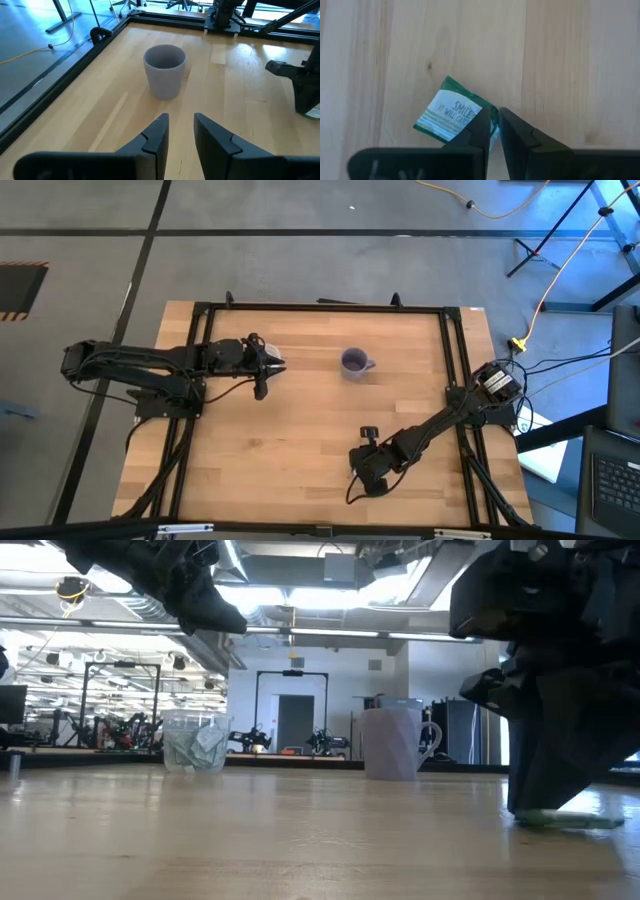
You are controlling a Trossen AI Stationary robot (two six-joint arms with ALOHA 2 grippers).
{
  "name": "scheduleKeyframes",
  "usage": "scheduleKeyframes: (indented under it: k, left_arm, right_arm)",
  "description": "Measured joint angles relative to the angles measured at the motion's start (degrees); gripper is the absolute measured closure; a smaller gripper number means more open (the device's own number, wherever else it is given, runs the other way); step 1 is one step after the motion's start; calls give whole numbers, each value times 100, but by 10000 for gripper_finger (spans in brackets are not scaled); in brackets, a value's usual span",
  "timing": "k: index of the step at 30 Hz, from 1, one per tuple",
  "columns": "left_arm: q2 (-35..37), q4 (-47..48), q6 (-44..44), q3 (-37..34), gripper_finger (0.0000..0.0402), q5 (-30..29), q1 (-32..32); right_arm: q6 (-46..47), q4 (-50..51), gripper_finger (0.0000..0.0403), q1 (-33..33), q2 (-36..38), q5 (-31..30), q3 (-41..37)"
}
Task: Pick and place Stevia / Truvia into bins
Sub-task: Put the green stevia packet into the transparent container
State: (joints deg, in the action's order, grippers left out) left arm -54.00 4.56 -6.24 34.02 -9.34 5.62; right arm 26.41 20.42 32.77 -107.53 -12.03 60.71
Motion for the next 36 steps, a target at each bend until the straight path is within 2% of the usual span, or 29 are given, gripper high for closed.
scheduleKeyframes:
  k: [11,17,24,29,36]
  left_arm:
    - [0,0,0,0,315,2,-1]
    - [0,0,0,0,315,2,-1]
    - [0,-2,0,0,316,2,-1]
    - [0,-5,0,0,316,2,-1]
    - [0,-5,0,0,315,4,1]
  right_arm:
    - [4,63,359,4,-59,-7,15]
    - [-1,99,397,4,-61,3,15]
    - [5,154,400,4,-38,-8,14]
    - [157,622,401,-24,169,-169,22]
    - [182,1449,402,-26,444,-658,545]
